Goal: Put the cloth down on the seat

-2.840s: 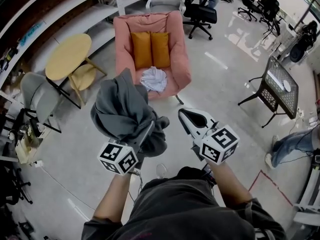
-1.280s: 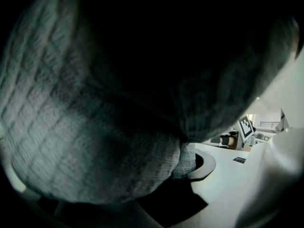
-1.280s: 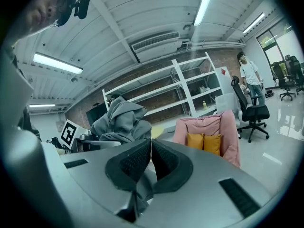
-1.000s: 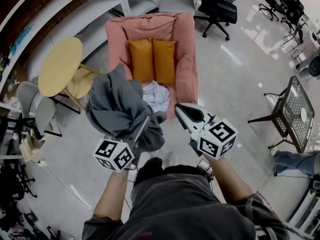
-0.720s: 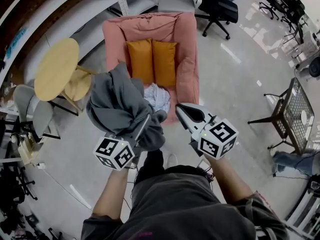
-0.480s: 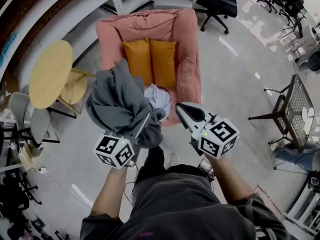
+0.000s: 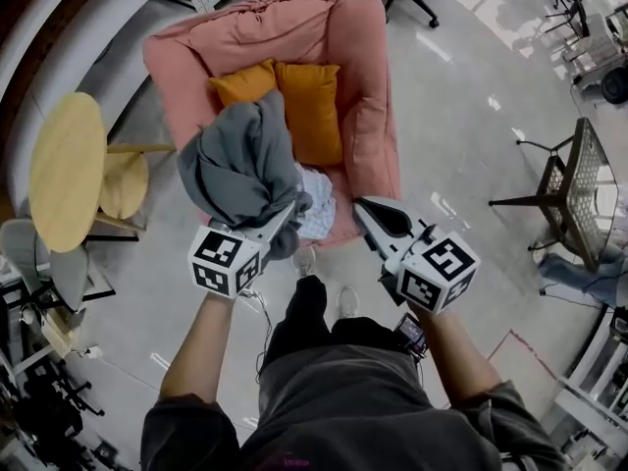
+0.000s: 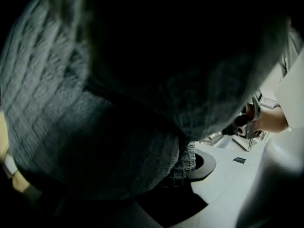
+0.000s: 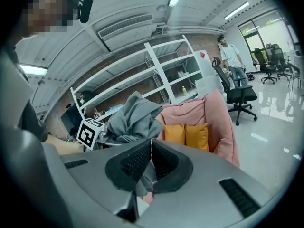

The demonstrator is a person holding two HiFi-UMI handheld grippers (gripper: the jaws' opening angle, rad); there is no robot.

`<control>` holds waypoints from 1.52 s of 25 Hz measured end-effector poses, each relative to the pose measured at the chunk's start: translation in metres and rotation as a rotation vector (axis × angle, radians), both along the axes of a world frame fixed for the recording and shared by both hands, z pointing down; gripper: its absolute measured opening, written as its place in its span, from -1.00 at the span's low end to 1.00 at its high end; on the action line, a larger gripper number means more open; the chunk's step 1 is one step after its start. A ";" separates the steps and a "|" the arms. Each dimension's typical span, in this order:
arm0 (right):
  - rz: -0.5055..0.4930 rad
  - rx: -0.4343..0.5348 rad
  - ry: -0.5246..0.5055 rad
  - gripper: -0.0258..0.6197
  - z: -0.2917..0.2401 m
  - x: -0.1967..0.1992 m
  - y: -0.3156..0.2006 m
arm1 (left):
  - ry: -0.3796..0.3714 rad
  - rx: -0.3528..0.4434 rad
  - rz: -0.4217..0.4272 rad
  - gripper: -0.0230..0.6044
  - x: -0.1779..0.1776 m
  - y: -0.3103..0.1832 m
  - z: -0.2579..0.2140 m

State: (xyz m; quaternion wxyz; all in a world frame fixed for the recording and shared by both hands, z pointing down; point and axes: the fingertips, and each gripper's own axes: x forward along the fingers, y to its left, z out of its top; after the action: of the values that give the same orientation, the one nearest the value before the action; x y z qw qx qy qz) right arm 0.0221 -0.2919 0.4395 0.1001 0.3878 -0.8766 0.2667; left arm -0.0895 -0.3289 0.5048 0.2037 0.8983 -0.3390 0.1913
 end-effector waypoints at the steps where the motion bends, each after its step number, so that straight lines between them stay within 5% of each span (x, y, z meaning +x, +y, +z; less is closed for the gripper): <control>1: 0.010 -0.012 -0.001 -0.87 0.007 0.000 -0.005 | -0.028 -0.003 0.024 -0.07 0.002 -0.008 0.011; 11: 0.052 -0.092 -0.010 -0.87 0.081 -0.005 -0.051 | -0.318 -0.056 0.223 -0.07 0.011 -0.046 0.148; 27: 0.069 -0.234 0.104 -0.87 0.256 -0.013 -0.076 | -0.811 -0.100 0.540 0.01 0.018 -0.031 0.354; 38: 0.078 -0.304 0.116 -0.87 0.324 -0.004 -0.054 | -0.932 -0.020 0.609 0.24 0.029 -0.012 0.418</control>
State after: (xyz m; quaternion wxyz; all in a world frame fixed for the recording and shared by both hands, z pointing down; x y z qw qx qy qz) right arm 0.0177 -0.3455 0.7640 0.1977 0.4164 -0.8032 0.3773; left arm -0.0608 -0.3404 0.9224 -0.0236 0.7739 -0.1165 0.6221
